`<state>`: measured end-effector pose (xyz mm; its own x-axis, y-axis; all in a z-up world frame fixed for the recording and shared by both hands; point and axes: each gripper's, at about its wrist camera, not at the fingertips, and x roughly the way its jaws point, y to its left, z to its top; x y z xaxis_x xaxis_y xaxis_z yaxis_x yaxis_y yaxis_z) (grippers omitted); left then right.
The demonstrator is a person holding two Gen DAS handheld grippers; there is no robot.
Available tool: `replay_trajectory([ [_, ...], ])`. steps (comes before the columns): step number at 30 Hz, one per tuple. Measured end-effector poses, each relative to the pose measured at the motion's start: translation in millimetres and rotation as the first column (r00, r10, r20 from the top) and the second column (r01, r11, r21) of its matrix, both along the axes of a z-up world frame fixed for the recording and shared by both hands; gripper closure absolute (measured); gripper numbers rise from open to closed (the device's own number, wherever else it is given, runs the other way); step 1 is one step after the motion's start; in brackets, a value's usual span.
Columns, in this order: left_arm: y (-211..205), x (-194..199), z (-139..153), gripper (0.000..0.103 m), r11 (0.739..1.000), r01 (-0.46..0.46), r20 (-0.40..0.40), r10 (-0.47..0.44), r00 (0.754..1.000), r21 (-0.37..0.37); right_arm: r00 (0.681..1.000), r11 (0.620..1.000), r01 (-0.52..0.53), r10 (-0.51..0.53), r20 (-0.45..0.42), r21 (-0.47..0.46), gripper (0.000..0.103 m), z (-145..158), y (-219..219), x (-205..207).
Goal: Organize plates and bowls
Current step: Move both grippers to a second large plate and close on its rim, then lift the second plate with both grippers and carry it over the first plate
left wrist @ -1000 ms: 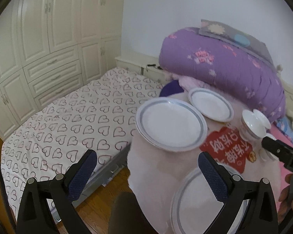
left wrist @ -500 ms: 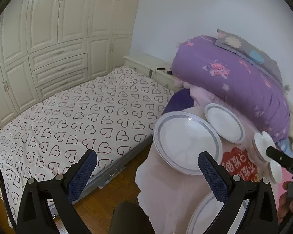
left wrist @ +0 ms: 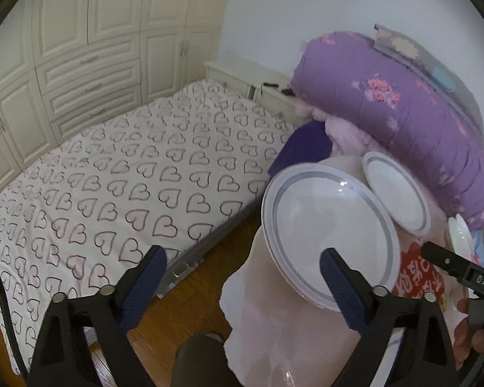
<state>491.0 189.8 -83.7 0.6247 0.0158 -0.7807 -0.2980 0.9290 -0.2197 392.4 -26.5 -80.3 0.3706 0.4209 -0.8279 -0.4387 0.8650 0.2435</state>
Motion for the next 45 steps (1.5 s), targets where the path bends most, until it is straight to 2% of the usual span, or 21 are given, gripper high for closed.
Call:
replay_trajectory([
  [6,11.4,55.2,-28.6,0.030,0.999,0.000,-0.060,-0.003,0.998,-0.041,0.999,0.999,-0.027,0.026,-0.047,-0.020,0.024,-21.2,14.3,18.4],
  [8,14.0,71.0,-35.3,0.032,0.999,0.000,-0.071,-0.004,0.997,-0.054,0.998,0.999,-0.029,0.028,-0.058,-0.020,0.028,-25.7,16.2,24.0],
  [15,20.3,106.3,-52.5,0.037,0.997,0.008,-0.084,-0.015,0.996,-0.081,0.997,0.999,-0.039,0.038,-0.073,-0.016,0.035,-33.3,22.0,37.6],
  [20,14.7,109.7,-62.4,0.046,0.995,0.014,-0.092,-0.024,0.995,-0.102,0.996,0.999,-0.040,0.038,-0.079,-0.013,0.036,-36.8,26.9,44.3],
  [22,15.0,111.3,-66.2,0.050,0.994,0.018,-0.096,-0.029,0.995,-0.111,0.996,0.999,-0.040,0.038,-0.084,-0.014,0.041,-38.4,28.0,45.8],
  [26,17.7,116.7,-73.3,0.065,0.991,0.026,-0.106,-0.039,0.994,-0.129,0.995,0.999,-0.042,0.040,-0.087,-0.017,0.044,-40.1,30.5,45.8],
  [29,21.2,118.7,-77.5,0.068,0.987,0.035,-0.108,-0.052,0.993,-0.158,0.995,0.999,-0.043,0.041,-0.088,-0.017,0.047,-41.2,33.5,47.0],
  [31,24.0,118.9,-78.7,0.074,0.984,0.047,-0.102,-0.065,0.993,-0.173,0.995,0.999,-0.045,0.043,-0.093,-0.016,0.051,-41.9,34.5,47.5],
  [33,26.7,119.7,-78.9,0.085,0.979,0.063,-0.096,-0.082,0.992,-0.192,0.994,0.999,-0.050,0.048,-0.098,-0.015,0.057,-43.4,38.1,48.1],
  [35,29.0,119.6,-78.4,0.085,0.980,0.069,-0.099,-0.089,0.991,-0.186,0.992,0.998,-0.059,0.058,-0.108,-0.013,0.072,-45.6,42.4,47.9],
  [39,30.6,118.9,-79.5,0.086,0.979,0.072,-0.097,-0.092,0.991,-0.191,0.994,0.998,-0.055,0.051,-0.093,-0.035,0.077,-47.2,43.4,46.5],
  [45,26.0,118.9,-77.4,0.086,0.983,0.062,-0.105,-0.081,0.991,-0.172,0.994,0.998,-0.051,0.047,-0.095,-0.035,0.078,-46.1,43.1,43.1],
])
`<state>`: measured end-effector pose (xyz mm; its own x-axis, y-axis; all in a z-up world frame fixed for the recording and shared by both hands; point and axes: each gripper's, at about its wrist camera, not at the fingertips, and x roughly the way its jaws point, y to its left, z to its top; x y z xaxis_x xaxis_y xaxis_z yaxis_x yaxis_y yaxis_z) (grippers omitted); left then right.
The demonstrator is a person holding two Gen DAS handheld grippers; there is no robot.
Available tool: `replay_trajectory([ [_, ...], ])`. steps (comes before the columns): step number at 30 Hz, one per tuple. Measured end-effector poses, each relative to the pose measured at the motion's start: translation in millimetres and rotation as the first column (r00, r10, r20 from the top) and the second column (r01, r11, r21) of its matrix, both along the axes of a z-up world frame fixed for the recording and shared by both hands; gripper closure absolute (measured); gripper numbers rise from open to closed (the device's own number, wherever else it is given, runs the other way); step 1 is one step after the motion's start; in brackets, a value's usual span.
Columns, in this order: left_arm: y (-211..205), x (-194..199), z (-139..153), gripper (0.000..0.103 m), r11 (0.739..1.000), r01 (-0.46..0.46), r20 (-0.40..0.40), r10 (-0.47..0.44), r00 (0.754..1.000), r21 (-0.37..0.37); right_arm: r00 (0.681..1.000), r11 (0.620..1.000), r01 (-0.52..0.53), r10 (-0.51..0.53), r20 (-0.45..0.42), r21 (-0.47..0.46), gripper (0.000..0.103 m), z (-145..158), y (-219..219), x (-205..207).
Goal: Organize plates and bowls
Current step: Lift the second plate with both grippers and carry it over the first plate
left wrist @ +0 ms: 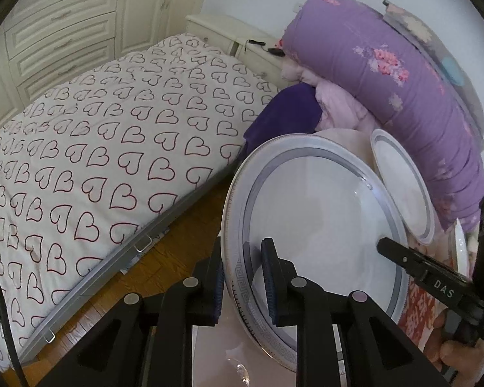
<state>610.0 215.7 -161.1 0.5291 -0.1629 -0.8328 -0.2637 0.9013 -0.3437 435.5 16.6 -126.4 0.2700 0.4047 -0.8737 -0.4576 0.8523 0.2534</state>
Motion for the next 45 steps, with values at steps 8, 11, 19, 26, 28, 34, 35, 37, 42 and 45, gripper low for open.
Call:
replay_trajectory([
  [8,-3.9,-10.9,7.6,0.085,1.000,-0.014,-0.001,0.014,1.000,0.027,1.000,1.000,-0.022,0.023,-0.009,0.014,0.078,2.2,3.2,-6.3],
  [11,-5.1,-19.8,12.6,0.086,0.999,-0.022,0.007,0.022,1.000,0.041,0.999,0.999,-0.033,0.034,-0.009,0.021,0.078,3.7,5.0,-11.6],
  [19,-12.7,-46.8,23.7,0.086,0.998,-0.026,0.025,0.025,0.999,0.052,0.999,0.999,-0.043,0.043,0.005,0.033,0.080,10.1,1.1,-24.6],
  [26,-21.9,-66.8,40.6,0.087,0.998,-0.023,0.054,0.020,0.998,0.061,0.999,0.998,-0.043,0.042,0.023,0.041,0.080,19.6,-7.7,-31.6],
  [28,-24.7,-71.7,44.0,0.087,0.997,-0.019,0.059,0.015,0.998,0.068,0.999,0.998,-0.040,0.039,0.024,0.048,0.080,20.9,-11.0,-33.1],
  [34,-33.1,-84.9,55.6,0.087,0.998,-0.011,0.076,0.006,0.997,0.069,0.999,0.997,-0.034,0.032,0.039,0.063,0.080,27.0,-22.6,-39.4],
  [35,-34.1,-85.2,57.9,0.087,0.997,-0.009,0.080,0.003,0.997,0.070,0.999,0.997,-0.031,0.028,0.045,0.068,0.080,30.3,-25.9,-41.3],
  [37,-37.8,-90.5,64.6,0.087,0.997,-0.004,0.092,-0.003,0.996,0.072,0.998,0.997,-0.028,0.024,0.058,0.073,0.080,35.8,-31.0,-43.5],
  [42,-46.8,-108.9,81.9,0.087,0.997,0.004,0.129,-0.014,0.991,0.077,0.996,0.996,-0.023,0.015,0.091,0.091,0.080,52.3,-45.2,-55.0],
  [45,-53.5,-122.8,93.8,0.087,0.997,0.012,0.155,-0.024,0.988,0.079,0.994,0.994,-0.017,0.006,0.106,0.106,0.080,62.6,-55.9,-61.2],
])
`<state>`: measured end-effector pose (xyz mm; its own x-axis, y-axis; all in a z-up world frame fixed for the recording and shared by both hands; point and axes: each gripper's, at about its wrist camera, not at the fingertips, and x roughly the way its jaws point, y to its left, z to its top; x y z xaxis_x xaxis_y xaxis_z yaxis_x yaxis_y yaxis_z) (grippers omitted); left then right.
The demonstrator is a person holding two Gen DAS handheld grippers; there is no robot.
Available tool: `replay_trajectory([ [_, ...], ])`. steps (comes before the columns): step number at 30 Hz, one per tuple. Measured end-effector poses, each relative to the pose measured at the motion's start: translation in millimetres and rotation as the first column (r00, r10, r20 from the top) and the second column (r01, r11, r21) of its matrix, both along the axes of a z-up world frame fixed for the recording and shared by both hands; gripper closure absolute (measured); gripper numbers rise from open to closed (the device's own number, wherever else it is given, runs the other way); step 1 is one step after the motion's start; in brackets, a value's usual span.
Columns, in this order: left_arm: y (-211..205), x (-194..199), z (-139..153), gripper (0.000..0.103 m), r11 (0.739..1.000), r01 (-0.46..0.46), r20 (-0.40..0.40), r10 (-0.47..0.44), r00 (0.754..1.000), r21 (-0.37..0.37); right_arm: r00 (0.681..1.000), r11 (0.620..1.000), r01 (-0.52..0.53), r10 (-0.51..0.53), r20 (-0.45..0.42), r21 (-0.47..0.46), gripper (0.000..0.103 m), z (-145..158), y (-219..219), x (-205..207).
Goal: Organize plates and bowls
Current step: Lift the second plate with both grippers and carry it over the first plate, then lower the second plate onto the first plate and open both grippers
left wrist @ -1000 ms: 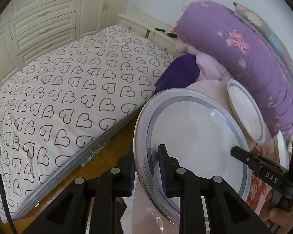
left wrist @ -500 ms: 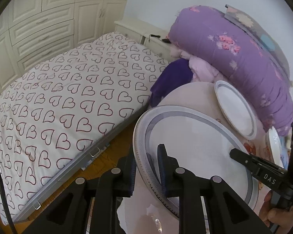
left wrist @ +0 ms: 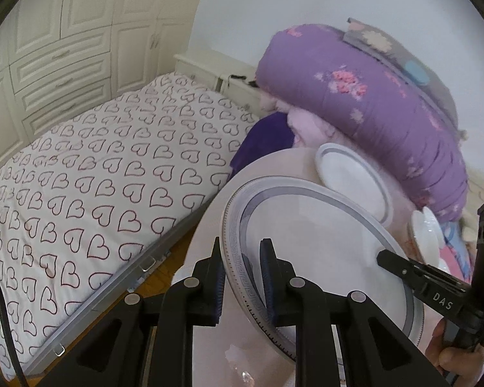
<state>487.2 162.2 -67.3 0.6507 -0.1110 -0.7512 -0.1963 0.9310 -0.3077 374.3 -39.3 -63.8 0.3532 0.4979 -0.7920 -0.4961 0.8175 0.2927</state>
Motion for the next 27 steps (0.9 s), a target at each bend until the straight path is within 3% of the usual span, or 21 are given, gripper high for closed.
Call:
replay_trajectory([
  [14,-35.7,-81.7,39.2,0.087,0.997,0.072,0.080,-0.073,0.994,0.011,0.996,0.998,0.049,-0.051,0.070,0.040,0.080,35.2,-64.8,-57.2],
  [27,-64.9,-141.9,23.6,0.087,0.992,0.121,0.016,-0.122,0.992,0.018,0.996,0.998,0.063,-0.063,0.062,0.006,0.080,12.7,-104.1,-128.3],
])
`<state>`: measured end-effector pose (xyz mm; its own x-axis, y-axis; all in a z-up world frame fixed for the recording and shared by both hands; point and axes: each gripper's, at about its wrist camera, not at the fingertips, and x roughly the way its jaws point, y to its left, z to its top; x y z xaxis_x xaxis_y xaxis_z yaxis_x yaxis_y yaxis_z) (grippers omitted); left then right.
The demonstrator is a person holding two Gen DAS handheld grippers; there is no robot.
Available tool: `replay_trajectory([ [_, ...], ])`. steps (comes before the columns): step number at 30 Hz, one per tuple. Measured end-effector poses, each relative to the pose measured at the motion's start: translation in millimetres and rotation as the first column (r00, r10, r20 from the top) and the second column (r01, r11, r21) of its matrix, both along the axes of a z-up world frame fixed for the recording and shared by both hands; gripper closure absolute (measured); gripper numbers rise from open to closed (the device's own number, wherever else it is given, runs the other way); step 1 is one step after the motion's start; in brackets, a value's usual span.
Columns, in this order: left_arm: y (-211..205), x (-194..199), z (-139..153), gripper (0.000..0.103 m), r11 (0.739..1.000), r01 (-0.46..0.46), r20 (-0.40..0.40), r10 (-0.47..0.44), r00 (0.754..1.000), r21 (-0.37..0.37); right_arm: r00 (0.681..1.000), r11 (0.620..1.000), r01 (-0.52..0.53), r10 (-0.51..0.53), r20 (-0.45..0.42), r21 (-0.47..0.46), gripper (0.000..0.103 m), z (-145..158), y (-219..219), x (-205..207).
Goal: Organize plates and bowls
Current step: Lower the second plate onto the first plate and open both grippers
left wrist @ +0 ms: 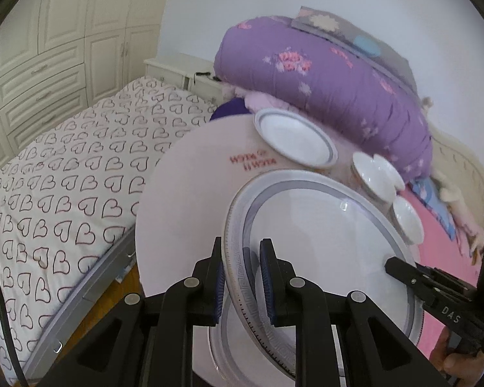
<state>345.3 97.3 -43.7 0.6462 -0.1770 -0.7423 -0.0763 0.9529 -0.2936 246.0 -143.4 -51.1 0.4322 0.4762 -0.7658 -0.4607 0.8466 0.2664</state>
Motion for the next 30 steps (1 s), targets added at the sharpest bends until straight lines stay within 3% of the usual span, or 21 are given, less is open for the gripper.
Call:
replay_trajectory([
  [21,-25.7,2.1,-39.0,0.085,0.998,0.034,-0.081,-0.029,0.996,0.059,0.999,0.999,-0.005,0.003,-0.049,-0.040,0.080,-45.0,-13.5,-26.7],
  [30,-23.7,3.9,-51.8,0.083,0.995,0.031,-0.068,-0.025,0.997,0.091,0.999,0.998,-0.029,0.026,-0.037,-0.063,0.080,-50.2,-6.3,-27.0],
])
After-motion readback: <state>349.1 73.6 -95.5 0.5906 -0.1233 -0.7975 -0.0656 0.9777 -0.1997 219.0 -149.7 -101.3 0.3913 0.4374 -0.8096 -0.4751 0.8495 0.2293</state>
